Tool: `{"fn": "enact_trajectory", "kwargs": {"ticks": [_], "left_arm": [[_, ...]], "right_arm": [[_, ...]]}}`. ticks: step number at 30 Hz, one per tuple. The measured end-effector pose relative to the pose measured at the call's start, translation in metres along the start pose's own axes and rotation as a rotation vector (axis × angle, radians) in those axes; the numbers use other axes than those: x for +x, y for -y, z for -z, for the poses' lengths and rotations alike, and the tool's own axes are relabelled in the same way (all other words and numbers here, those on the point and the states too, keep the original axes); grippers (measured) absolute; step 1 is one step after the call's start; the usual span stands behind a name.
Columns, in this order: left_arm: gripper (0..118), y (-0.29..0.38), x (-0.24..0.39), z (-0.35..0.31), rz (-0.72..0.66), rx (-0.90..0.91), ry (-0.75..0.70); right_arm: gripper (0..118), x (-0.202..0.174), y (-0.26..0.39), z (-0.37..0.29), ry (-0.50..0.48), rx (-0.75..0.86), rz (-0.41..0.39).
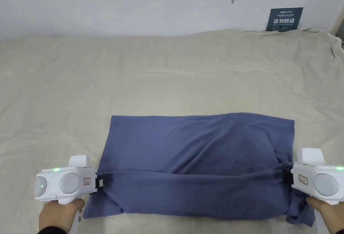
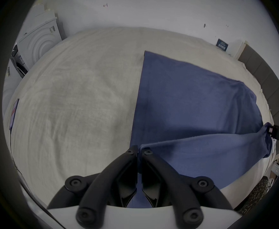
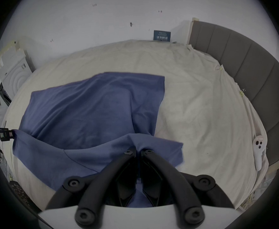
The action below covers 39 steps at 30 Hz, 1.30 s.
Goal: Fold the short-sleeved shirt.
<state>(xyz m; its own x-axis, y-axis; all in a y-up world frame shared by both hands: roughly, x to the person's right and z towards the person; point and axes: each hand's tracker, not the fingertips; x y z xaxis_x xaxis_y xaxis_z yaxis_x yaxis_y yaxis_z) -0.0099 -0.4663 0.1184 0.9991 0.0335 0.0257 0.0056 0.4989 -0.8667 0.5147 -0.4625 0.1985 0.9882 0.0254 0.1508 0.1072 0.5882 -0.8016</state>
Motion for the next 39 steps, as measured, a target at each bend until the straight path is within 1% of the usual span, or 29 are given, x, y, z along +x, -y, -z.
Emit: {"fn": "enact_trajectory", "kwargs": {"ticks": [3, 6, 7, 8, 9, 11, 13, 14, 18, 23, 27, 28, 29, 30, 32, 33, 34, 35, 36, 37, 38, 39], "left_arm": [[1, 0.000, 0.001, 0.010, -0.004, -0.013, -0.006], [2, -0.003, 0.004, 0.004, -0.013, -0.022, -0.010], [4, -0.004, 0.004, 0.002, -0.012, -0.022, -0.004], [11, -0.003, 0.004, -0.001, -0.012, -0.021, 0.013], [21, -0.004, 0.002, -0.004, -0.019, -0.015, 0.029], [69, -0.003, 0.003, -0.011, -0.037, -0.009, 0.029], [99, -0.003, 0.005, -0.023, -0.064, 0.025, 0.018], [103, -0.003, 0.005, -0.032, -0.069, 0.063, 0.027], [103, -0.002, 0.008, -0.071, -0.058, 0.135, 0.047], [105, 0.010, 0.012, -0.125, -0.026, 0.257, 0.058], [102, 0.026, 0.016, -0.157, -0.006, 0.322, 0.052], [98, 0.032, 0.017, -0.165, 0.002, 0.343, 0.043], [90, 0.037, 0.019, -0.170, 0.012, 0.373, 0.036], [80, 0.043, 0.020, -0.175, 0.021, 0.397, 0.034], [51, 0.056, 0.021, -0.184, 0.026, 0.445, 0.035], [35, 0.061, 0.021, -0.187, 0.024, 0.449, 0.039], [15, 0.066, 0.022, -0.190, 0.021, 0.460, 0.048], [15, 0.071, 0.022, -0.192, 0.018, 0.468, 0.049], [11, 0.074, 0.022, -0.193, 0.017, 0.475, 0.050], [3, 0.078, 0.022, -0.193, 0.013, 0.483, 0.051], [0, 0.081, 0.022, -0.193, 0.013, 0.485, 0.055], [0, 0.083, 0.021, -0.194, 0.012, 0.480, 0.065]], "right_arm": [[2, -0.004, 0.004, 0.016, 0.014, -0.041, -0.008], [3, -0.007, 0.008, 0.019, 0.019, -0.055, 0.005], [3, -0.009, 0.008, 0.013, 0.019, -0.052, 0.014], [5, -0.011, 0.008, 0.007, 0.018, -0.045, 0.021], [11, -0.011, 0.008, 0.002, 0.016, -0.037, 0.027], [54, -0.011, 0.005, -0.012, 0.015, -0.016, 0.036], [96, -0.012, 0.002, -0.029, 0.017, 0.019, 0.038], [100, -0.013, 0.000, -0.042, 0.007, 0.055, 0.040], [100, -0.016, -0.004, -0.096, -0.016, 0.185, 0.065], [100, -0.015, 0.003, -0.162, -0.076, 0.340, 0.104], [99, -0.017, 0.020, -0.197, -0.062, 0.433, 0.099], [99, -0.018, 0.025, -0.204, -0.057, 0.450, 0.092], [97, -0.019, 0.030, -0.211, -0.051, 0.458, 0.087], [91, -0.019, 0.035, -0.216, -0.045, 0.471, 0.086], [63, -0.021, 0.045, -0.227, -0.038, 0.497, 0.079], [45, -0.022, 0.049, -0.230, -0.033, 0.504, 0.075], [29, -0.023, 0.055, -0.233, -0.022, 0.514, 0.073], [23, -0.023, 0.059, -0.233, -0.007, 0.528, 0.068], [23, -0.023, 0.062, -0.234, -0.002, 0.538, 0.059], [9, -0.022, 0.066, -0.234, -0.002, 0.549, 0.051], [3, -0.022, 0.069, -0.234, 0.009, 0.552, 0.046], [0, -0.018, 0.071, -0.229, 0.004, 0.549, 0.044]]}}
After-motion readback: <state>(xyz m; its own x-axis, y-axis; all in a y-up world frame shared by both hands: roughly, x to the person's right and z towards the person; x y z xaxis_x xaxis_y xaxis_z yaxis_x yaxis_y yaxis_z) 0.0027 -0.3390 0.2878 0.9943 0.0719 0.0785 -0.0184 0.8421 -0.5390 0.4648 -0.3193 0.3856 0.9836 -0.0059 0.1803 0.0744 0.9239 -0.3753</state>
